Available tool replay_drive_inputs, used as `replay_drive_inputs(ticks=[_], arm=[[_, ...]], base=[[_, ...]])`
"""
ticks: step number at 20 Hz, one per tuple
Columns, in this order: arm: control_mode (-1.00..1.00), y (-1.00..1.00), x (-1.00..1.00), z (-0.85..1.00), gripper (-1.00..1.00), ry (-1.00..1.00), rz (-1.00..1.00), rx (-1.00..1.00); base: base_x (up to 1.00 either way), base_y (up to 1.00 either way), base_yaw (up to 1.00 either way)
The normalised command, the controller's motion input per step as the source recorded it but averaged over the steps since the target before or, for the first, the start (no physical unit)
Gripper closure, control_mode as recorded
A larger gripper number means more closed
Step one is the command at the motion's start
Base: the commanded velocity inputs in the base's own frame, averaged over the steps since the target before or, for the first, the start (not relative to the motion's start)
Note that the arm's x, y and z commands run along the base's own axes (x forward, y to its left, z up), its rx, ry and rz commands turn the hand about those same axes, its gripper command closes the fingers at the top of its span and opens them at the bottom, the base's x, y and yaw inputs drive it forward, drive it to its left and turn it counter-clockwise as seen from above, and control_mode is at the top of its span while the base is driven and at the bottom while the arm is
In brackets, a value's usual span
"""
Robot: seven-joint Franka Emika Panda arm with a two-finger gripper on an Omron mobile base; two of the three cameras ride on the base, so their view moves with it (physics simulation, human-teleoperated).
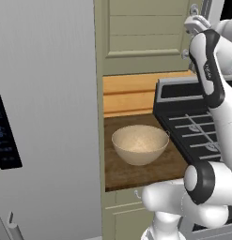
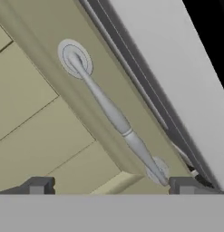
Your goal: Open the cabinet, pick up the bread from the cabinet and place it in the basket. Then move the basket to the dining counter.
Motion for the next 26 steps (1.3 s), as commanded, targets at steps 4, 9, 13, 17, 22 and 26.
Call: replay_drive_inputs(ticks=[4, 9, 13, 17, 22, 26], arm=[[-1.00, -0.01, 0.49, 0.06, -1.00, 0.00, 0.02, 0.10], [-1.00, 0.00, 0.24, 0.00, -1.00, 0.00, 0.04, 0.10], [-1.00, -0.29, 0.15, 0.00, -1.00, 0.00, 0.09, 0.05], [-1.00, -0.31, 0.00, 0.00, -1.00, -0.01, 0.08, 0.00], [-1.00, -0.17, 0.00, 0.00, -1.00, -0.04, 0.01, -0.05], [-1.00, 0.06, 0.23, 0.00, -1.00, -0.06, 0.00, -0.02]], base=[[0.00, 0.00, 0.00], [0.00, 0.00, 0.00], [0.00, 0.00, 0.00], [0.00, 0.00, 0.00], [0.00, 0.00, 0.00], [0.00, 0.00, 0.00]])
